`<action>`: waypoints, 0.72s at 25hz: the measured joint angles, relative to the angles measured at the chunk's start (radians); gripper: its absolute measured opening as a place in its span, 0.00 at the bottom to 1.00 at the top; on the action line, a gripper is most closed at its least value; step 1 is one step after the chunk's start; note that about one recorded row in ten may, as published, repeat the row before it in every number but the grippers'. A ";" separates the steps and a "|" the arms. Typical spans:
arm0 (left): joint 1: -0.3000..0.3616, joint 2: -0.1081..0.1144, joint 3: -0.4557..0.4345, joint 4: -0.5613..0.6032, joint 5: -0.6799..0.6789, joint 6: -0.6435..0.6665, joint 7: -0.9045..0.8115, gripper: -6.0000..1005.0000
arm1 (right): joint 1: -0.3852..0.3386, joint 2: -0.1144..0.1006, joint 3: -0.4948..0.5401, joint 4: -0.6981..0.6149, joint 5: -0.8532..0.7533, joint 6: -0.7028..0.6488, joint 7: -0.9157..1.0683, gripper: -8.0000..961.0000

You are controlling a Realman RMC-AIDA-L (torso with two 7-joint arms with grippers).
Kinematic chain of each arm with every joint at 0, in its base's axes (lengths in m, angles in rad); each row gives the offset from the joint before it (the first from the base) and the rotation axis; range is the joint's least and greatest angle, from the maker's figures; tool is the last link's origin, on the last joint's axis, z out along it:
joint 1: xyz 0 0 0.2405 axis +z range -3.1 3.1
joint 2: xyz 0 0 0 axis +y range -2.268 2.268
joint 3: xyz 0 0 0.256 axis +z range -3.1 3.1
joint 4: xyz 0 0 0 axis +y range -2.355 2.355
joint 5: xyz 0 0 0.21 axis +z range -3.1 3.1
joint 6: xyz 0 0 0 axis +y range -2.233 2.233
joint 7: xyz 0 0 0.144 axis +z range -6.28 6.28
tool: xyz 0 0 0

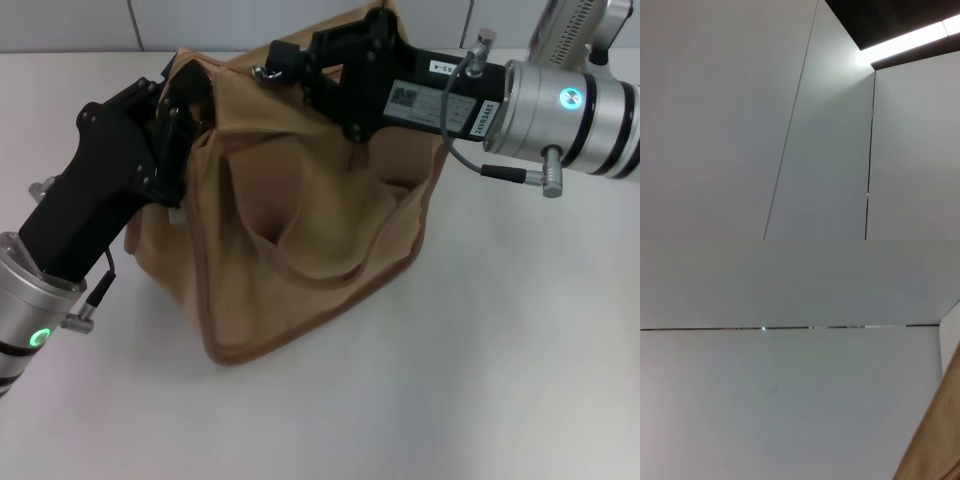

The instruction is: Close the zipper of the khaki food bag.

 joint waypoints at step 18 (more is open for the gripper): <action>0.023 0.003 -0.020 0.007 -0.003 0.005 0.000 0.06 | -0.104 -0.039 0.105 -0.028 0.008 -0.007 0.003 0.01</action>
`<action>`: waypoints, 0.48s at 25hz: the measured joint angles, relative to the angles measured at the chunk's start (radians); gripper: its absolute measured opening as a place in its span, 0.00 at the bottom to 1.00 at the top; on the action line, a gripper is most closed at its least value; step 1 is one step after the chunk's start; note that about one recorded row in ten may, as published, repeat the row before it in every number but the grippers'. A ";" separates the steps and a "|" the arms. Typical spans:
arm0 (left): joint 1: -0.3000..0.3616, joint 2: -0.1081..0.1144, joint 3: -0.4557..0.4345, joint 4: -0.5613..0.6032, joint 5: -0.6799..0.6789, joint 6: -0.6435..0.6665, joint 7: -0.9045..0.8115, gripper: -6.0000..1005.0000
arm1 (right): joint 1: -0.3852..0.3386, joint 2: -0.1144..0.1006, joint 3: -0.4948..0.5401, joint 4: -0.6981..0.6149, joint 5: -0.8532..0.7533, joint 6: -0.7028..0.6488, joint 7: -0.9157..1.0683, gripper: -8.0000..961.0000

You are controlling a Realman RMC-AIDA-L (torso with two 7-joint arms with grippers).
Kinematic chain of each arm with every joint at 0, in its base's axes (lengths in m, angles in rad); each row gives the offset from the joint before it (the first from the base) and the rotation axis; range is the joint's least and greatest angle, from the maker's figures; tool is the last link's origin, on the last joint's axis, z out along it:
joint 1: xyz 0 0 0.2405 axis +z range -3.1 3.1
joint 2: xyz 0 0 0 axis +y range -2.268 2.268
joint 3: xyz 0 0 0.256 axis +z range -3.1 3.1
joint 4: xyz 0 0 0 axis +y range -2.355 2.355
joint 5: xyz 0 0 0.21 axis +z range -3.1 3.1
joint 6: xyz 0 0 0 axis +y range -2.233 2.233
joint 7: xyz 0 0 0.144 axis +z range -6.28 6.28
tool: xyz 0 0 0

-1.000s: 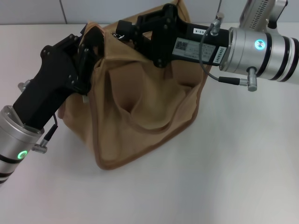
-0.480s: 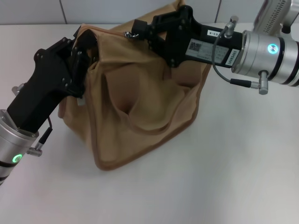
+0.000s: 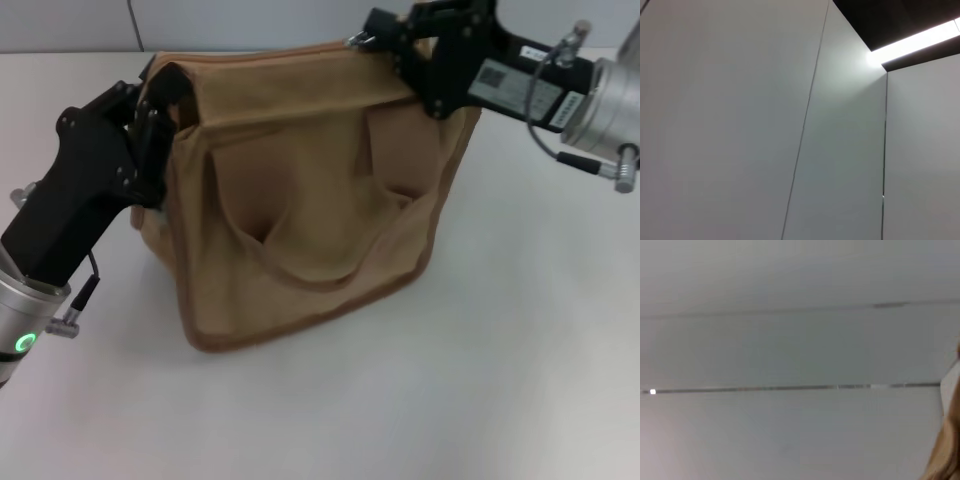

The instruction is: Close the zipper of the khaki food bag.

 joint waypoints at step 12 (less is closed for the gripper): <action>0.015 0.001 -0.023 0.000 0.000 0.000 0.000 0.07 | -0.079 -0.011 0.093 -0.015 0.000 0.005 -0.002 0.00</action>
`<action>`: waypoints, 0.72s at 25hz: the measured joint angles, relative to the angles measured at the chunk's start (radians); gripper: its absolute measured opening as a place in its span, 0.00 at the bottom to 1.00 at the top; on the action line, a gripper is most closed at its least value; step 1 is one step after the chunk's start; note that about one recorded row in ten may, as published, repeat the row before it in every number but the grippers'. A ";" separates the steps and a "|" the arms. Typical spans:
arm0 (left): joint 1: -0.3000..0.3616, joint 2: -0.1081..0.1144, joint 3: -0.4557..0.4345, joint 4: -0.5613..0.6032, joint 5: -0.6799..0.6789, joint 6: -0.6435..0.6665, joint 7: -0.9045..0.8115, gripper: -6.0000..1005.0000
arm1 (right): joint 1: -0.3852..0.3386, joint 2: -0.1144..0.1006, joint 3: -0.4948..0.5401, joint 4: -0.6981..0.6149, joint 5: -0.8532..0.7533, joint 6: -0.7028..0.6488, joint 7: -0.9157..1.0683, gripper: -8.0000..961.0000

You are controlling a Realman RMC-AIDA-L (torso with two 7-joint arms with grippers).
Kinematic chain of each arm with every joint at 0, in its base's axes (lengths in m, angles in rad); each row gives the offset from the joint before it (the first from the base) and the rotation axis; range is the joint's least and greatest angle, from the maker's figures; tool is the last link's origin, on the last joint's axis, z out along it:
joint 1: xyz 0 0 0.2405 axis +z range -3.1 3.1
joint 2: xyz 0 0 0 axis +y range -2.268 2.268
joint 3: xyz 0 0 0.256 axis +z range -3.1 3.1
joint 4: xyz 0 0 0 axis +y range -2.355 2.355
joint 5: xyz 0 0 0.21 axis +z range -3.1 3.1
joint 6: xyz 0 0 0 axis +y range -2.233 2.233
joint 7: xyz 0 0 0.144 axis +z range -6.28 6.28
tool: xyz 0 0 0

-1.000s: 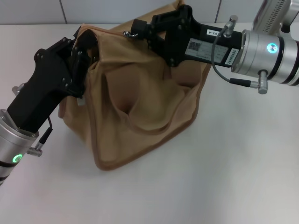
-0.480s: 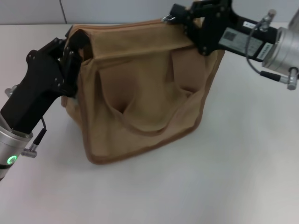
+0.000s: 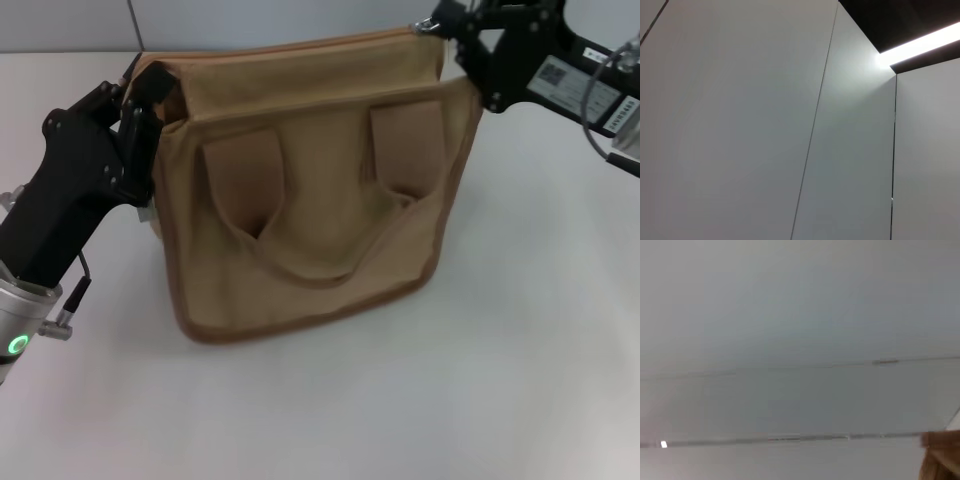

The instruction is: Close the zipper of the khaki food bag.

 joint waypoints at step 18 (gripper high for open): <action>0.009 0.000 0.000 0.001 0.001 -0.013 0.000 0.10 | -0.061 0.021 0.254 0.002 0.006 -0.193 -0.385 0.14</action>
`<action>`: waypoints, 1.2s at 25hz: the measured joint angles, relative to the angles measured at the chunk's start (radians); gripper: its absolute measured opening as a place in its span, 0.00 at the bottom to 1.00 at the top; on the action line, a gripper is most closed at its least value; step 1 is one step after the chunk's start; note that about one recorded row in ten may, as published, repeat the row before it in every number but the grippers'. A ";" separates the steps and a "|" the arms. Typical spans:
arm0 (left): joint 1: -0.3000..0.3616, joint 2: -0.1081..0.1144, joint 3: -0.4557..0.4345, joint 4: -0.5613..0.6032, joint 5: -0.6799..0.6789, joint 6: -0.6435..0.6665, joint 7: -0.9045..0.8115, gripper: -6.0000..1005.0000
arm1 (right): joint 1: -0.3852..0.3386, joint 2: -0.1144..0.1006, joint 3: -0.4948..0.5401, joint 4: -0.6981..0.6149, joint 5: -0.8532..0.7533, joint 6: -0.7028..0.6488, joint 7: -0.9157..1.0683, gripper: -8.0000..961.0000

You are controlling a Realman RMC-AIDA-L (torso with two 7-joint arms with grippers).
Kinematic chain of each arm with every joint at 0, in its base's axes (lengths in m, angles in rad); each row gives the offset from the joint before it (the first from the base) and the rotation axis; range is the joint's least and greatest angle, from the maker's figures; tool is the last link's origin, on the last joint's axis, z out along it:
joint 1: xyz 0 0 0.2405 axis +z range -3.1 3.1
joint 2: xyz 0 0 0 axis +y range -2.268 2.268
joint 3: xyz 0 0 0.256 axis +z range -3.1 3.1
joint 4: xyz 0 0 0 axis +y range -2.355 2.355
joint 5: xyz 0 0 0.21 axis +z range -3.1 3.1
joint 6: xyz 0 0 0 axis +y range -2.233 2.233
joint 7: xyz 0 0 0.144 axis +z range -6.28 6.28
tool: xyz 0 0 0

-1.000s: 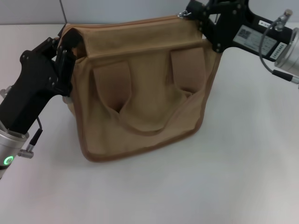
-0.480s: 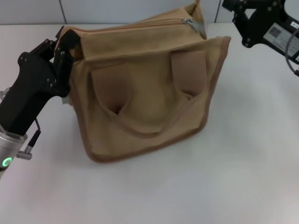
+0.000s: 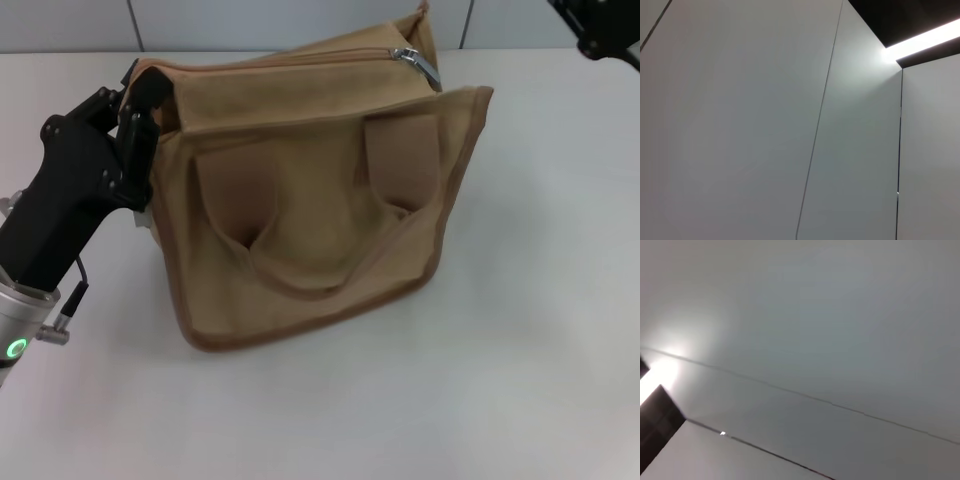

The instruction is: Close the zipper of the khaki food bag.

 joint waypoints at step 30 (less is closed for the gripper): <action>0.289 0.039 -0.139 0.258 0.000 0.120 -0.222 0.83 | -0.085 0.034 -0.126 0.057 -0.037 -0.132 -1.052 0.75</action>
